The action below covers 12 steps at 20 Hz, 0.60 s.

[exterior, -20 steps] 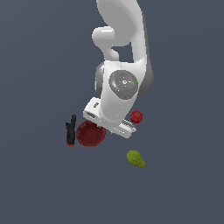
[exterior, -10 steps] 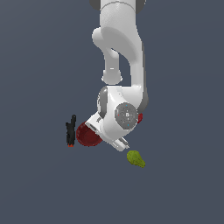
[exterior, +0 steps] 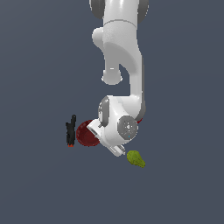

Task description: Pick up a designated object from a clutter of objects.

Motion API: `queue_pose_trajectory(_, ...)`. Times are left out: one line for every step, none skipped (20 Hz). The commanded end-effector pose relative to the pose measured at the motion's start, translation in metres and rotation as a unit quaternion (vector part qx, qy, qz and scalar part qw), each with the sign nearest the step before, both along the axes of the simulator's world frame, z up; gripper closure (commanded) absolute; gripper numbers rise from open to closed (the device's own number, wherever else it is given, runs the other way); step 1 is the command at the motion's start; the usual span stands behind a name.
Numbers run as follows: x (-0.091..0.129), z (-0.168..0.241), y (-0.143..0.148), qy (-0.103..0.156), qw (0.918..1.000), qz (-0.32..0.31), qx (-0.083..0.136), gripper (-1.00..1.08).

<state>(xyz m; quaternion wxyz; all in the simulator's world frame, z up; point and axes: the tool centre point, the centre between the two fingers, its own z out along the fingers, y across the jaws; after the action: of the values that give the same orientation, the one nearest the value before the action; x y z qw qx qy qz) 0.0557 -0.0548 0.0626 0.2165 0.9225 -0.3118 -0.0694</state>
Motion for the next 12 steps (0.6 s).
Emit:
queue_pose_trajectory(0.0,-0.004,-0.001,-0.001,1.0,-0.004,-0.005,-0.2)
queue_pose_trajectory(0.0,-0.004,-0.001,-0.001,1.0,-0.004,-0.005,-0.2)
queue_pose_trajectory(0.0,-0.004,-0.001,-0.001,1.0,-0.005,-0.006,-0.2)
queue_pose_trajectory(0.0,-0.004,-0.001,0.0,1.0,-0.003,-0.004,-0.2)
queue_pose_trajectory(0.0,-0.004,-0.001,0.0,1.0,-0.003,-0.004,-0.2)
queue_pose_trajectory(0.0,-0.005,-0.001,0.0,1.0,-0.003,-0.004,-0.2)
queue_pose_trajectory(-0.001,-0.007,-0.002,0.0,1.0,-0.003,-0.004,-0.2)
queue_pose_trajectory(-0.002,-0.009,-0.003,0.0,1.0,-0.004,-0.004,-0.2)
queue_pose_trajectory(-0.002,-0.012,-0.004,0.0,1.0,-0.004,-0.004,-0.2)
queue_pose_trajectory(-0.003,-0.015,-0.006,0.0,1.0,-0.004,-0.005,-0.2)
queue_pose_trajectory(-0.005,-0.019,-0.007,0.0,1.0,-0.004,-0.005,-0.2)
queue_pose_trajectory(-0.006,-0.023,-0.009,0.0,1.0,-0.004,-0.005,-0.2)
